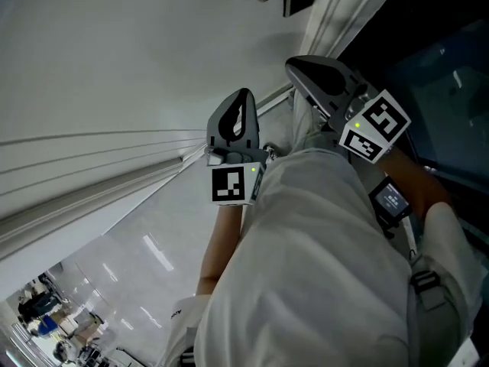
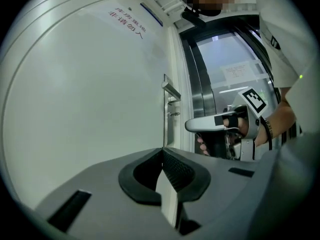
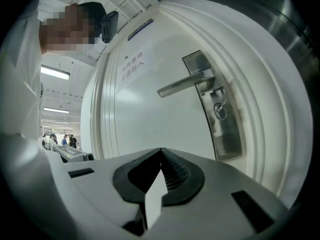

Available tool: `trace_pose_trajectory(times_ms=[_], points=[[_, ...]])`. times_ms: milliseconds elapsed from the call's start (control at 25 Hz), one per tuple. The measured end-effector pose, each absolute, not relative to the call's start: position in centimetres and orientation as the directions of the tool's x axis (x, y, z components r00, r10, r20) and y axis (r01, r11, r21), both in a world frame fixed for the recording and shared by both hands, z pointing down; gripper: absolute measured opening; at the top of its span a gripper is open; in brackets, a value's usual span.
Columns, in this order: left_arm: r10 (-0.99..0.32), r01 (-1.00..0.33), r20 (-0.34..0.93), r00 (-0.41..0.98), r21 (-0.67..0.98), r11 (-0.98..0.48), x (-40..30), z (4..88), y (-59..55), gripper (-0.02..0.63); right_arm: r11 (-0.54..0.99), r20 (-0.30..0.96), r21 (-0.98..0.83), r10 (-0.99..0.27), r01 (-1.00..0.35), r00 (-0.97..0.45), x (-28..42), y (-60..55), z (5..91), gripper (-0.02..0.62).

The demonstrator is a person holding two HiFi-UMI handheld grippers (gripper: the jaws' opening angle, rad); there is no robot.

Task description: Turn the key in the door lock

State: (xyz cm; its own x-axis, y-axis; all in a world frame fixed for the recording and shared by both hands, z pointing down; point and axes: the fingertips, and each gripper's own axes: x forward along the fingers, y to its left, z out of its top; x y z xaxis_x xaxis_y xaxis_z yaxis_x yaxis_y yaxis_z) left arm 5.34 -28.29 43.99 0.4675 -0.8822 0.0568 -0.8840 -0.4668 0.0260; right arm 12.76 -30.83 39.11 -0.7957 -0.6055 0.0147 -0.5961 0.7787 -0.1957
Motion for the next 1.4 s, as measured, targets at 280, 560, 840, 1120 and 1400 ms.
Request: trace_pose_trajectory(times_ms=[280,560,840,1120,1400], points=[[-0.857,-0.857,0.03,0.515,0.051,-0.513,7.8,43.4,-27.4,0.009,0.738,0.039,-0.198,-0.652,-0.645,-0.757,14.9,-30.2,38.8,0.003],[-0.909,-0.908,0.026,0.416,0.065,-0.414,4.5,44.0,-26.9,0.009,0.775,0.025,-0.188,-0.611,-0.604,-0.791,12.6,-29.8,39.1,0.003],[-0.962,-0.966,0.087,0.258,0.052,-0.254,-1.4,44.9,-26.2,0.009,0.83,0.0,-0.107,-0.551,-0.548,-0.835,6.8,-27.7,39.2,0.003],[-0.988,-0.988,0.051,0.148,0.042,-0.146,-4.2,44.9,-25.6,0.009,0.841,0.0,-0.145,-0.527,-0.521,-0.85,3.9,-27.4,39.8,0.003],[-0.992,-0.993,0.048,0.117,0.031,-0.115,-4.3,44.6,-25.0,0.009,0.834,-0.009,-0.137,-0.541,-0.535,-0.841,2.8,-27.4,39.8,0.002]])
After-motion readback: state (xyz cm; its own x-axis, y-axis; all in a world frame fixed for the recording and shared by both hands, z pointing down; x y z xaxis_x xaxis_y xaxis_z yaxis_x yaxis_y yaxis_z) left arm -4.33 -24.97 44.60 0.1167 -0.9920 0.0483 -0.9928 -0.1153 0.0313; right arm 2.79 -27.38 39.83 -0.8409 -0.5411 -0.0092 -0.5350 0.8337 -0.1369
